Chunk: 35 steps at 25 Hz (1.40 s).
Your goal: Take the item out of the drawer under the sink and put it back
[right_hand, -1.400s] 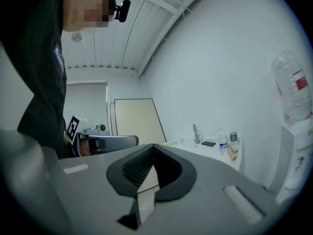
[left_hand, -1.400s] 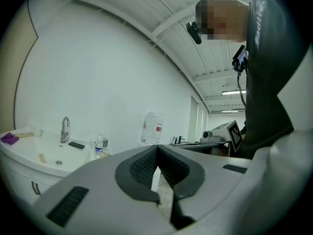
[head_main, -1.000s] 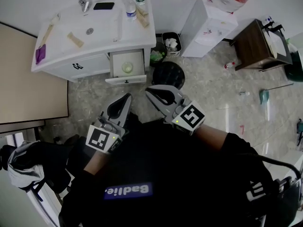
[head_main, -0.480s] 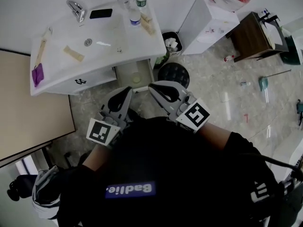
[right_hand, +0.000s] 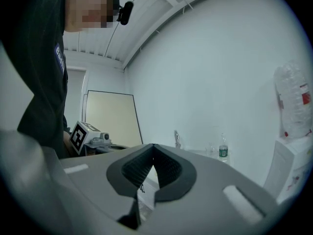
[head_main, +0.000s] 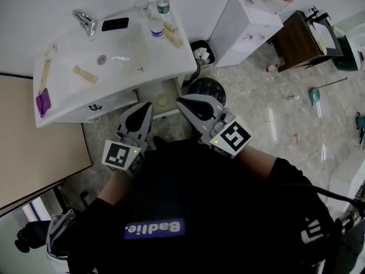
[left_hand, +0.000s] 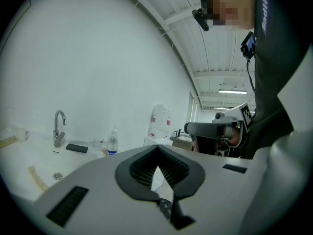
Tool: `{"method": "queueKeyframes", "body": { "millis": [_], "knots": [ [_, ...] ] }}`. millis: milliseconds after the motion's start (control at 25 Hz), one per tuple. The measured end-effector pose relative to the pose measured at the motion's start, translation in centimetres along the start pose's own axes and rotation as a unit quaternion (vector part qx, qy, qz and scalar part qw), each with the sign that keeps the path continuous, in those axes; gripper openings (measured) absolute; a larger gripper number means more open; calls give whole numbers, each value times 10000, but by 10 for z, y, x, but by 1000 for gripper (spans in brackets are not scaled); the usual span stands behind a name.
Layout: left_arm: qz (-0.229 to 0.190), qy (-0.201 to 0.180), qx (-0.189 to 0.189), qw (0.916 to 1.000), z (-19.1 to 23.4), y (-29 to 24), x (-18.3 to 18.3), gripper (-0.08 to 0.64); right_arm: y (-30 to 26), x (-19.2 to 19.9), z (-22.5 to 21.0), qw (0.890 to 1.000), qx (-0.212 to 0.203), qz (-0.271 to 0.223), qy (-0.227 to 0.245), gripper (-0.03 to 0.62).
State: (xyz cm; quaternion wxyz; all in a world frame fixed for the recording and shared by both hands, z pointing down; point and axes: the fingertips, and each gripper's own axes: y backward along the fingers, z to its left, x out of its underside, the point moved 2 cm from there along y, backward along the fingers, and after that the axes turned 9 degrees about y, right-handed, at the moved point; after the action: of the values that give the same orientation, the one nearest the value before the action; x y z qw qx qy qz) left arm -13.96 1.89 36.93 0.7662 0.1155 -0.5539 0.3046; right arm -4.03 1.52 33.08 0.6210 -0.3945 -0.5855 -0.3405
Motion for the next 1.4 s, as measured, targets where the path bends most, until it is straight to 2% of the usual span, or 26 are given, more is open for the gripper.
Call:
{"method": "queueKeyframes", "body": {
  "millis": [160,360,520,840,960,1080,1240,1400],
  "knots": [
    [45,34,-256,9997,6,-13,8,3,5,1,-12,9999,-110,72,5,-5],
    [236,134,-390,9989,16,-29,39,3,18,9,-27,9998,-80,159,-18,-5],
    [554,161,-482,9972,18,-43,54,5,28,12,-38,9998,22,172,-26,-5],
    [1142,243,-745,9904,47,-68,99,6,36,26,-50,9992,-73,387,-15,-5],
    [1281,372,-883,9871,57,-79,106,63,40,30,-59,9990,-11,442,-42,-5],
    [1453,284,-973,9842,69,-90,118,67,41,33,-71,9988,84,469,-95,-5],
    [1906,324,-1087,9751,93,-100,153,80,37,36,-81,9987,135,479,-130,-5],
    [2598,199,-1266,9571,122,-105,203,98,34,42,-86,9984,151,538,-126,-5]
  ]
}}
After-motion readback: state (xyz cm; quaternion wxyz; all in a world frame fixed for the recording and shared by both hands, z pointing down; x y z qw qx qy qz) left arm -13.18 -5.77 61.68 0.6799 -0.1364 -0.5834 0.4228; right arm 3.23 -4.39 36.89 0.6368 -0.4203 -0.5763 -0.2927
